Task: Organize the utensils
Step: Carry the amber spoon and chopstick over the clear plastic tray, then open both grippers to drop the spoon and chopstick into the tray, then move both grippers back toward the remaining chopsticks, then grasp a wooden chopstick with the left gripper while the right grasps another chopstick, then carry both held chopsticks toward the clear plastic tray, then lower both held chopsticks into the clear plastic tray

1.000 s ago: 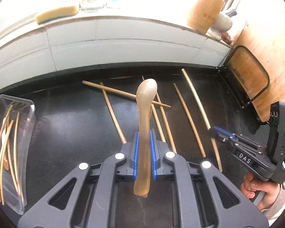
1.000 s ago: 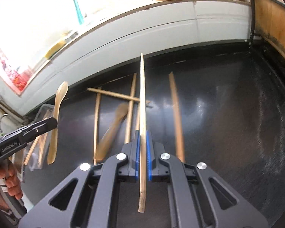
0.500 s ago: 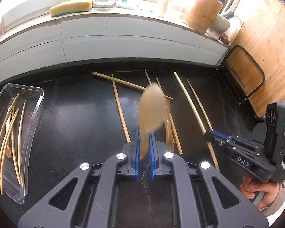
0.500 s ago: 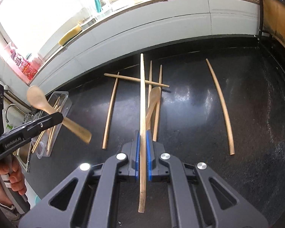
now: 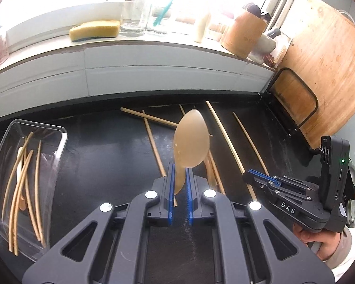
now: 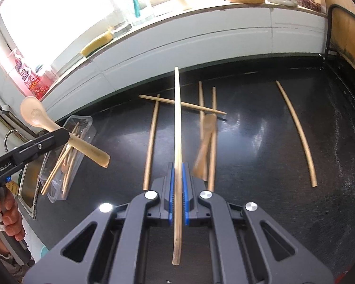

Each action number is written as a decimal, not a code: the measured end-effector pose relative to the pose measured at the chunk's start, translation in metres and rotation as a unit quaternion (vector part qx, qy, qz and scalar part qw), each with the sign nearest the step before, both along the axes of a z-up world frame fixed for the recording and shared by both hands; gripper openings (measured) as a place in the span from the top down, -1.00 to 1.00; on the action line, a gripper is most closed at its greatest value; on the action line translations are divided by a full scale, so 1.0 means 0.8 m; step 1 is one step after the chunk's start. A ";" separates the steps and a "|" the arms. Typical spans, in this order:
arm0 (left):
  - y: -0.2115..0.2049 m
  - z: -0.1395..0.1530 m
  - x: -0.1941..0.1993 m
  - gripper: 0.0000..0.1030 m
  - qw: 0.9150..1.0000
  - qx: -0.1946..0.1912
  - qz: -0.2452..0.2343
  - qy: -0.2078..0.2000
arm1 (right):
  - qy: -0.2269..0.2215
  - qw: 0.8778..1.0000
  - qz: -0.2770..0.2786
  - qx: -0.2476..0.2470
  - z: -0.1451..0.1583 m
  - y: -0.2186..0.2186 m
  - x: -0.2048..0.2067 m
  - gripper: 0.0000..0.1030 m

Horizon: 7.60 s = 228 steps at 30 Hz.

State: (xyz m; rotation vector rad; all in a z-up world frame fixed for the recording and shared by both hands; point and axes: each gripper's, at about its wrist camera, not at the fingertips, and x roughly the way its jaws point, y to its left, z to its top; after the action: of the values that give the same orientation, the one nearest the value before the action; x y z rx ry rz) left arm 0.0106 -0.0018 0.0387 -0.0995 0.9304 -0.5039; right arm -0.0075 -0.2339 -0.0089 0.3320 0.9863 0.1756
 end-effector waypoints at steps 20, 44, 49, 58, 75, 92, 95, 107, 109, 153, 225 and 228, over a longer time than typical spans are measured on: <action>0.281 0.039 -0.014 0.85 1.000 -0.004 0.025 0.015 | 0.009 0.997 0.058 0.047 0.032 0.227 0.011 0.86; 0.394 -0.036 0.062 0.85 0.974 0.135 -0.119 0.138 | 0.062 0.990 0.053 0.116 0.005 0.396 0.039 0.86; 0.385 -0.058 0.091 0.85 0.970 0.133 -0.121 0.161 | 0.062 0.991 0.047 0.105 0.002 0.403 0.049 0.86; 0.362 -0.094 0.138 0.83 0.957 0.130 -0.132 0.224 | 0.078 0.993 0.042 0.077 -0.019 0.417 0.062 0.86; 0.311 -0.003 0.150 -0.88 0.985 0.107 -0.083 0.106 | 0.007 0.990 -0.065 -0.128 -0.025 0.254 -0.067 -0.88; 0.046 -0.075 0.094 -0.88 0.976 0.100 -0.128 0.143 | 0.056 0.984 -0.128 -0.115 -0.052 0.019 -0.086 -0.88; 0.012 -0.101 0.089 -0.88 0.978 0.095 -0.098 0.159 | 0.057 0.983 -0.132 -0.113 -0.062 -0.028 -0.079 -0.88; -0.075 -0.164 0.114 -0.88 0.976 0.135 0.037 0.167 | 0.061 0.981 -0.068 -0.169 -0.113 -0.154 0.026 -0.88; -0.081 -0.170 0.119 -0.88 0.974 0.132 0.047 0.177 | 0.068 0.981 -0.065 -0.170 -0.122 -0.165 0.041 -0.88; -0.167 -0.182 0.153 0.89 0.972 0.173 0.145 0.062 | 0.013 0.983 -0.059 -0.176 -0.139 -0.169 0.113 0.85; 0.387 -0.017 0.037 0.89 0.994 0.042 0.077 0.071 | 0.002 0.994 -0.023 0.106 0.056 0.369 0.033 0.85; 0.389 -0.021 0.041 0.89 0.993 0.043 0.072 0.080 | 0.017 0.994 -0.018 0.109 0.047 0.382 0.036 0.85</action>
State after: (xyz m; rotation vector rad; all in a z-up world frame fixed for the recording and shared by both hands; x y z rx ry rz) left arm 0.0432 0.3093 0.0218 -0.1304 1.0919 -0.3243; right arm 0.0216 0.0713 0.0285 0.5545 0.9963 0.2462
